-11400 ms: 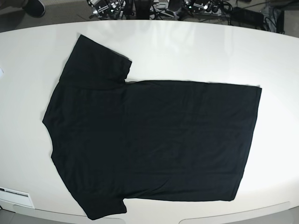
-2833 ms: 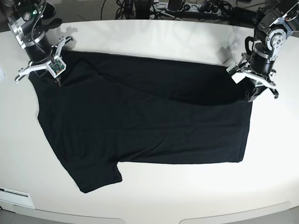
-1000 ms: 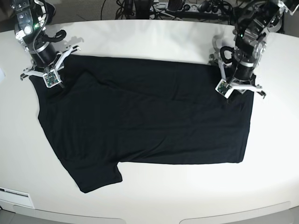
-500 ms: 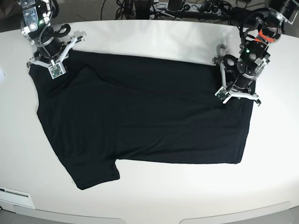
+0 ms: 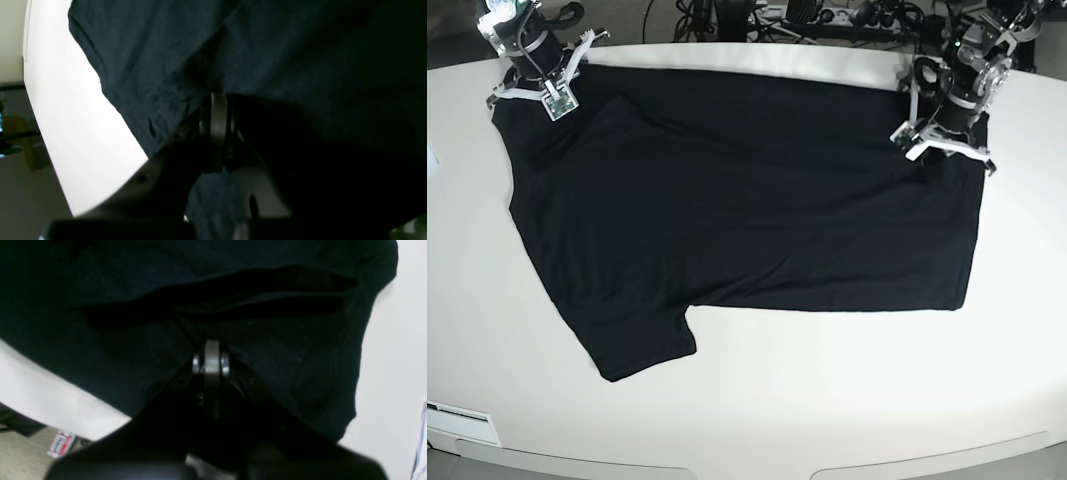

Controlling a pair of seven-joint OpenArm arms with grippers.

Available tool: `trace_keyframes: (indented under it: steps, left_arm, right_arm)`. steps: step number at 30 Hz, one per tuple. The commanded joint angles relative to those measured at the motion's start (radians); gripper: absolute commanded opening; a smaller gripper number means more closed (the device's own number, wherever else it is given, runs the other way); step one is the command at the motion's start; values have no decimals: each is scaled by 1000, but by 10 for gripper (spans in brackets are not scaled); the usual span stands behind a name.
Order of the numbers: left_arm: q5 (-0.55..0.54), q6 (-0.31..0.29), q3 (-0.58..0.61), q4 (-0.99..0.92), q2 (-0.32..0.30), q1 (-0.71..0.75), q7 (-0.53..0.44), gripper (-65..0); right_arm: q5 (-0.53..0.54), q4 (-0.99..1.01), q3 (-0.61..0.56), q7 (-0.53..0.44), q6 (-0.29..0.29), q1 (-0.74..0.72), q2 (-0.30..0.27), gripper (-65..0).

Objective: Fold the T-shirt properly
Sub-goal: 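Release the shirt and raise both grippers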

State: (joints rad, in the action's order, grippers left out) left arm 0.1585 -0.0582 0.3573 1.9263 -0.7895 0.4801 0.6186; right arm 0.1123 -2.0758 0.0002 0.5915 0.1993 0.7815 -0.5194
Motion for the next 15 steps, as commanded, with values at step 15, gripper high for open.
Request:
trace_keyframes:
  steps: [15]
  left_arm:
    - [-76,-95,20,176,-14,112,150,-650]
  right_arm:
    - [-16,-5,7,84,-47,25,-82,-650]
